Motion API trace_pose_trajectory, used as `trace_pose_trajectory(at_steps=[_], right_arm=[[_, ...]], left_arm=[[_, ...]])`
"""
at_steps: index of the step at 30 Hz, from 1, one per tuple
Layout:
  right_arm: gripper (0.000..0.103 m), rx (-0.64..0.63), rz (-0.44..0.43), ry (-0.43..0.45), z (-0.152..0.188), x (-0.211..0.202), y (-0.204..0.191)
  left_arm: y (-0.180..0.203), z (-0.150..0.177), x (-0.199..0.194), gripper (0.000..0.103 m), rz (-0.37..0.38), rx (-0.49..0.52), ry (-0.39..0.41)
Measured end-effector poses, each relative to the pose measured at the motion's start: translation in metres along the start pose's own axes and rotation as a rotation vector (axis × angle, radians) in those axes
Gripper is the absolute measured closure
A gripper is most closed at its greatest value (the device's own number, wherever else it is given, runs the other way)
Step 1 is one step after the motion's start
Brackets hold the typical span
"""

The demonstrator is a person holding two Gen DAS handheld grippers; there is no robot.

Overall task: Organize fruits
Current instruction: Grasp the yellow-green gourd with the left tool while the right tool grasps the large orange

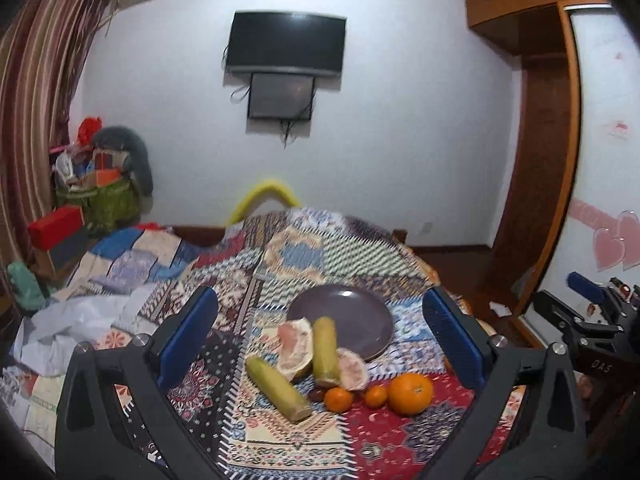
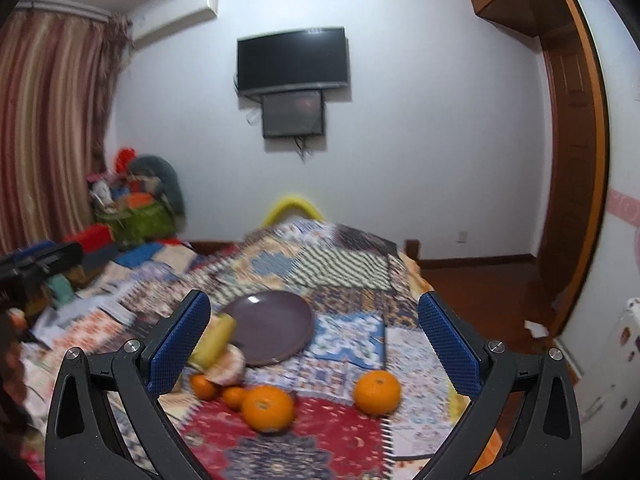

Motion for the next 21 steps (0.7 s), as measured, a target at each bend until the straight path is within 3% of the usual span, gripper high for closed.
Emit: trace_pose_trajectory(at_steps=[7,10,15,21], right_arm=[[0.000,0.029,0.013,-0.144,0.029,0.034,0.025],[0.000,0.050,0.028,-0.204,0.042,0.047,0.039],[0.000,0.079,0.069,-0.297,0.065,0.071,0.060],[0.000,0.091,0.078,-0.378,0.091,0.091,0.072]], left_arm=[[-0.025,0.032,0.051,0.003,-0.051,0.008,-0.134],[-0.036,0.047,0.073,0.013,-0.061,-0.001,-0.208],[-0.051,0.073,0.107,0.020,-0.067,-0.048,-0.326],[-0.053,0.104,0.137,0.021,-0.085,-0.050,-0.426]])
Point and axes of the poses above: each gripper's, at about its wrist camera, not at the fingertips, and x roughly the way its jaws point, y to its right, z to its underside, the point moved 2 cm from there along x, roughly the way its jaws point, and after that the axes turned 7 degrees about y, right-handed, at the moved point
